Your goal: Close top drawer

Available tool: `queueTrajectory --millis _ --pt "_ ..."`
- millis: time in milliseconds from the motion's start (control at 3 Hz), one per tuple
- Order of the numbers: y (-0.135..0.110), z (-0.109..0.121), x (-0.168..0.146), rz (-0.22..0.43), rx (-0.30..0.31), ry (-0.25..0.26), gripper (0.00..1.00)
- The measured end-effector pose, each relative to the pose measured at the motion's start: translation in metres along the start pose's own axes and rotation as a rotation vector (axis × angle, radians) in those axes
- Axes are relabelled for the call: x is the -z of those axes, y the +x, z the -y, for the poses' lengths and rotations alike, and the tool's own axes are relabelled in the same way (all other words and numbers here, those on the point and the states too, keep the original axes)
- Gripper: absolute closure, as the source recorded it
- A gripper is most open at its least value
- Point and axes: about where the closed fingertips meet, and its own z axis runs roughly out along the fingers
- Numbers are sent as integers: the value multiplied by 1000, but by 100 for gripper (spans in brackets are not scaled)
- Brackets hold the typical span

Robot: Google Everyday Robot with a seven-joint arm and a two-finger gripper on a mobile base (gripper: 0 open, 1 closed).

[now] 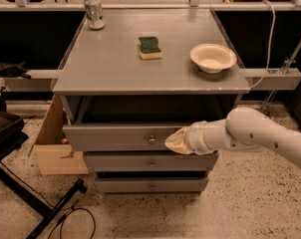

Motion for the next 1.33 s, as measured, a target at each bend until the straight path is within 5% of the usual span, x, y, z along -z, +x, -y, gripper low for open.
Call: queueTrajectory --millis 1000,1333 --pt "0 0 0 0 0 0 0" --pt "0 0 0 0 0 0 0"
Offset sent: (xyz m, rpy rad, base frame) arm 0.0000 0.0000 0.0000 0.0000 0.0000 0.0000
